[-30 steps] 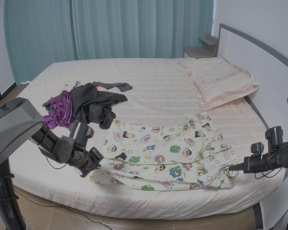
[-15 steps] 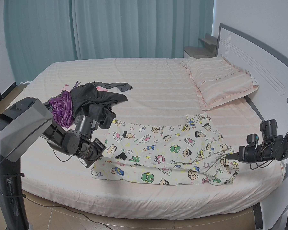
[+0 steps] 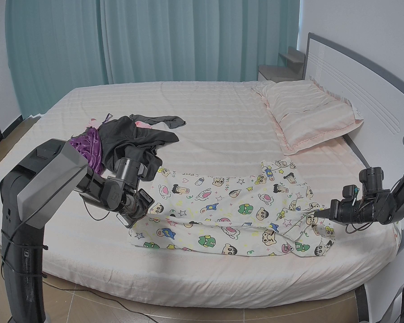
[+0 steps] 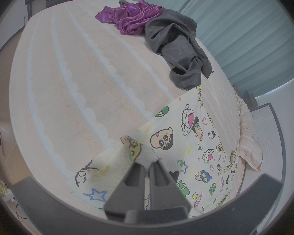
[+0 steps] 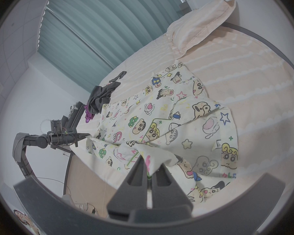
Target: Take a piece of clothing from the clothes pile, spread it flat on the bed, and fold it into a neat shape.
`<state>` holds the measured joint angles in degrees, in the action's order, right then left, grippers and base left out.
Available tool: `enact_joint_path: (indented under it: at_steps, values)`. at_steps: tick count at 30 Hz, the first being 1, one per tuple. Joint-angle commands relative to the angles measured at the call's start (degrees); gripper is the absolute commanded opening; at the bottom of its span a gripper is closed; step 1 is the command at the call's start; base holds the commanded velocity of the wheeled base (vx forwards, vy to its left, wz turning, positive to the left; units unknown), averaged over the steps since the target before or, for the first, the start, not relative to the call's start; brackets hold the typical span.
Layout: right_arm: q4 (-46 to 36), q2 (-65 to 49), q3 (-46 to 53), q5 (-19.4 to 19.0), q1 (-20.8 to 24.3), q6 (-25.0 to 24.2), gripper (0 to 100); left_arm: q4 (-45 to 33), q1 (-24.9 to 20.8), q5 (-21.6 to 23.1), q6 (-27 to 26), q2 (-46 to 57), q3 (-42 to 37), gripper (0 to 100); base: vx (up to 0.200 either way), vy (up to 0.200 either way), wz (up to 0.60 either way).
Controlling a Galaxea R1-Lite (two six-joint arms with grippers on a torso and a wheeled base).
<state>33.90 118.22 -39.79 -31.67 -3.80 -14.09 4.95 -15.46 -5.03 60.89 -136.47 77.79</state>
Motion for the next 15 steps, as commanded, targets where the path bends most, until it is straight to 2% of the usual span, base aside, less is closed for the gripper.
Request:
enact_joint_path:
  at_steps: [1,4,5,12,13,15]
  values:
    - [0.11,2.19,-1.17,0.12,-0.15,-0.23,0,-0.29,-0.45,-0.15,-0.07,-2.31,2.72,0,0.000,0.000,0.00]
    - [0.11,2.71,-1.25,0.12,-0.06,-0.50,0,-1.70,-0.80,-0.41,-0.07,-3.27,4.65,0,0.000,0.000,0.00]
    - [0.20,2.89,-1.34,0.12,-0.06,-0.94,100,-2.84,-0.80,-0.94,-0.07,-3.71,5.62,100,0.000,0.000,0.00]
    - [0.29,2.27,-1.25,0.91,-0.33,-4.28,100,-6.44,-0.45,-3.75,0.54,-5.03,8.96,100,0.000,0.000,0.00]
    - [0.81,1.75,-0.82,3.11,-1.12,-4.89,100,-6.53,-0.01,-3.75,0.81,-4.85,8.52,100,0.000,0.000,0.00]
    - [1.43,1.48,-0.38,4.60,-1.38,-5.77,100,-6.53,0.43,-3.67,1.16,-4.50,8.34,100,0.000,0.000,0.00]
